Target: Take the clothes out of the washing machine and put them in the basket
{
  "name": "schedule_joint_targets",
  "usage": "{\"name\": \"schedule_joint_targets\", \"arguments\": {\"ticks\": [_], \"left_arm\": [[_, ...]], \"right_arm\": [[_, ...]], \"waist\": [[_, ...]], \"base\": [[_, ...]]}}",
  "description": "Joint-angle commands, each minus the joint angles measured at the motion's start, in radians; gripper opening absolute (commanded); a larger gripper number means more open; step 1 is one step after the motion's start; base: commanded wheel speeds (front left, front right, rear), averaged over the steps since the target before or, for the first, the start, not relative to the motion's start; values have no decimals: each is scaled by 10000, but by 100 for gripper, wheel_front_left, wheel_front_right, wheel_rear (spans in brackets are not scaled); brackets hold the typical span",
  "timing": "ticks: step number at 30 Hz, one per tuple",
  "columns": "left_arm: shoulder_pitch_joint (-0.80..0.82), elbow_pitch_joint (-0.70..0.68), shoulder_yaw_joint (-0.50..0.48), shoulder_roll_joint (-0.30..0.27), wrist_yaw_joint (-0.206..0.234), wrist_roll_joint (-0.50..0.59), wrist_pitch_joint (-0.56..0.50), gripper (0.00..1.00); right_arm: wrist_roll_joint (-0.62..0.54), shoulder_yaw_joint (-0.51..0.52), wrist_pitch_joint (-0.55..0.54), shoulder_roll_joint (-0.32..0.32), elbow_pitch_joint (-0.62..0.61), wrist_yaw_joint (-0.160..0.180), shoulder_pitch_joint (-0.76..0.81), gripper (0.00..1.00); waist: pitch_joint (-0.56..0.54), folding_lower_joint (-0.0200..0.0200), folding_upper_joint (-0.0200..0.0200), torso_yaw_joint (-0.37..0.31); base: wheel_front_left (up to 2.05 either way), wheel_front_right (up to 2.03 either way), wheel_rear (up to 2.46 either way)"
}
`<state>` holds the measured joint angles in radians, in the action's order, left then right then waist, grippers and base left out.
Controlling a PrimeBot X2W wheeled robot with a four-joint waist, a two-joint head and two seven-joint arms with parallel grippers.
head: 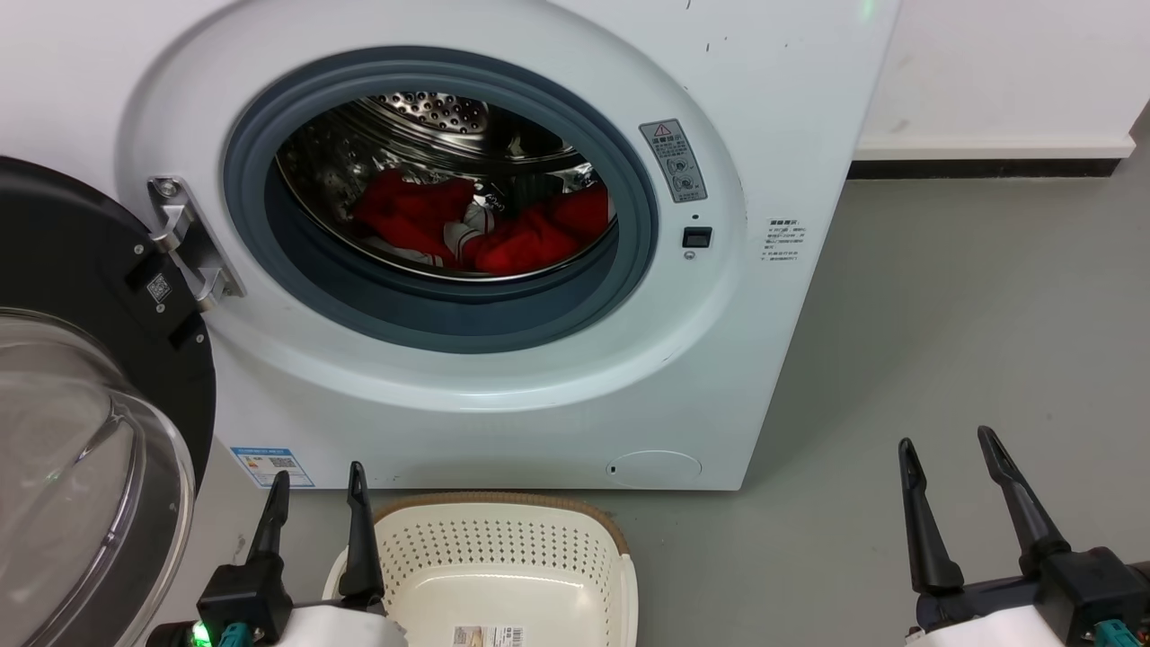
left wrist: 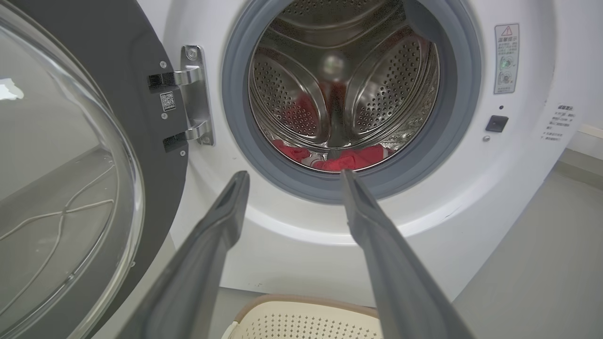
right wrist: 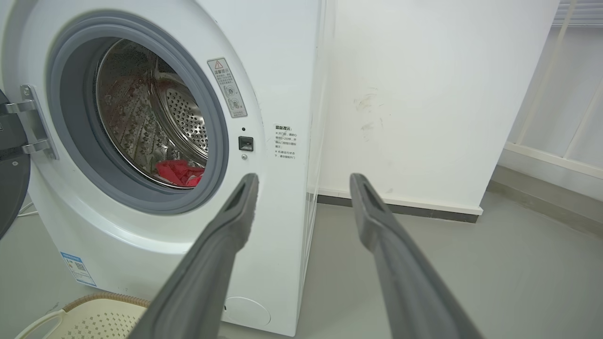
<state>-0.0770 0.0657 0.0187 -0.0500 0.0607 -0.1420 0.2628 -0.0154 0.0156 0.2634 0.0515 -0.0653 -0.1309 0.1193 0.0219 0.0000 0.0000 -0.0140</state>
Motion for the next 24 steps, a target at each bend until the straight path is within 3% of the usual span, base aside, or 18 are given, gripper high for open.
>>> {"name": "schedule_joint_targets", "arguments": {"ticks": [1, 13, 24], "left_arm": [[174, 158, 0, -5, 20, -20, 32, 100], [4009, 3419, 14, -237, -760, 384, 32, 100], [8984, 7653, 376, -1655, -1570, 753, -296, 100]], "right_arm": [[45, -24, 21, -23, -13, 3, 33, 100], [-22, -364, 21, -25, -219, 5, -794, 100], [291, -551, 21, -25, -398, 5, -1864, 100]], "waist": [[41, 0, 0, -5], [1494, 0, 0, -731], [3590, 0, 0, -1913]], "base": [[0, 0, 0], [0, 0, 0], [0, 0, 0]]}}
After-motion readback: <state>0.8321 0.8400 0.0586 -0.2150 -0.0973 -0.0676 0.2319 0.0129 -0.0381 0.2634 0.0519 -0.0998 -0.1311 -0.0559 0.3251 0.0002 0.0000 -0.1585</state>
